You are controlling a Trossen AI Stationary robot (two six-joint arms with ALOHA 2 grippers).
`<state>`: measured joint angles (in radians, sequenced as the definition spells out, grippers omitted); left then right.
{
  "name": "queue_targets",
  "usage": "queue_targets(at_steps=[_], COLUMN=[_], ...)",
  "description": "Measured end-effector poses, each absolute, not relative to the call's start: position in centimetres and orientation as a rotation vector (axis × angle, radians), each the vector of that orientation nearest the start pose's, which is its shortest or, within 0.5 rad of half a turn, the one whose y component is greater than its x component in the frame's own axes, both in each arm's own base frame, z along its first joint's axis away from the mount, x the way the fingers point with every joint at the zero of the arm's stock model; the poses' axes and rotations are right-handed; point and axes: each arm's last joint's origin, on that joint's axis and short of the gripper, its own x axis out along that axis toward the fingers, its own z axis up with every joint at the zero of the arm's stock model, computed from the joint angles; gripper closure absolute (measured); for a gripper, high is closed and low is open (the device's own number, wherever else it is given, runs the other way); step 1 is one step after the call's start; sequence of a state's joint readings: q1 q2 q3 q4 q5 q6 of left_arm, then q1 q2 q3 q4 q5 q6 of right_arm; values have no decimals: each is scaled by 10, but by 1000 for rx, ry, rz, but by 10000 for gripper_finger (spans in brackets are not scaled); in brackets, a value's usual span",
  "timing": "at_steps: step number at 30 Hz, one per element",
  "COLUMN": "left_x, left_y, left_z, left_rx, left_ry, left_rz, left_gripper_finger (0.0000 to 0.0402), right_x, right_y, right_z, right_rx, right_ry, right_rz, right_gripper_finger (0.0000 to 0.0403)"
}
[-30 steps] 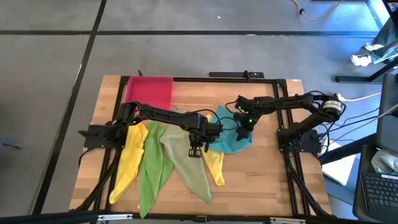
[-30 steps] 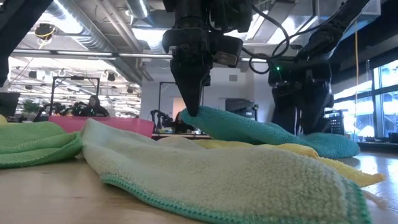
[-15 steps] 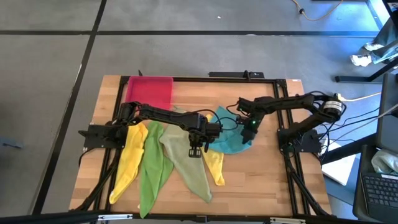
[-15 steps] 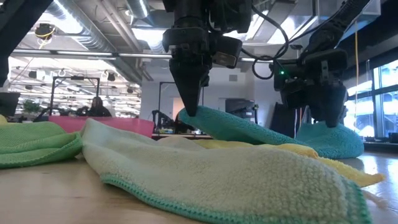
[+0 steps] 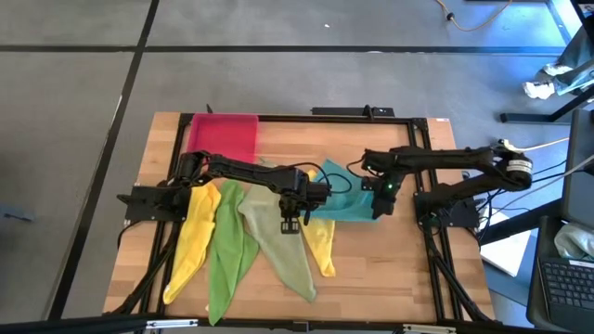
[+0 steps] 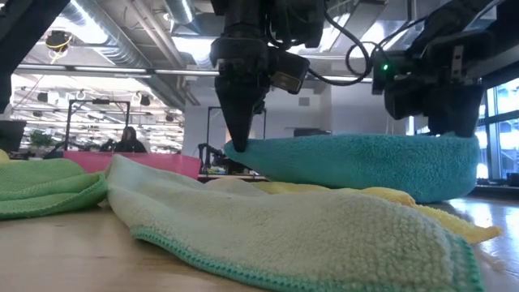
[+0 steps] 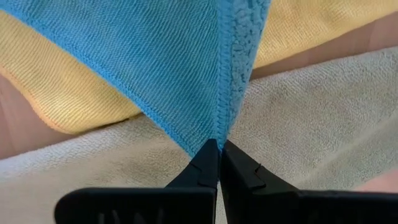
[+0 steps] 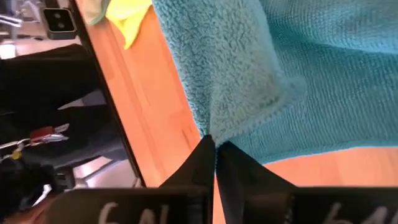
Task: Fold microfiber towels
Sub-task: Fold the blue microfiber towel
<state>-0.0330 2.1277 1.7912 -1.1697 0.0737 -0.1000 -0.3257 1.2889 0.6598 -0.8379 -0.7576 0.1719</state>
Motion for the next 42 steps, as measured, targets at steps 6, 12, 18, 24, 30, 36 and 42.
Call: queue_targets(at_steps=[6, 12, 18, 24, 30, 36, 42], left_x=[417, 418, 419, 419, 420, 426, 430], left_y=[-17, -18, -18, -16, 3, 24, 39], left_z=[207, 208, 208, 208, 214, 228, 229], left_rx=[-197, -289, -306, -261, -206, -182, -202], left_ry=[1510, 1506, 1494, 1492, 1473, 1402, 1349], left_rz=[-6, -4, -5, -24, 48, 88, 113], left_gripper_finger=[401, 402, 402, 401, 402, 401, 402], right_x=[191, 196, 189, 191, 188, 175, 167], right_y=[-24, -1, 16, 24, 24, 25, 31], right_z=[175, 165, 151, 157, 178, 189, 190], right_rx=[924, 991, 990, 963, 914, 856, 798], right_ry=[1347, 1386, 1445, 1439, 1347, 1306, 1305], right_rz=[242, 183, 129, 130, -50, -228, -314], right_gripper_finger=[396, 388, 389, 397, 394, 394, 394])
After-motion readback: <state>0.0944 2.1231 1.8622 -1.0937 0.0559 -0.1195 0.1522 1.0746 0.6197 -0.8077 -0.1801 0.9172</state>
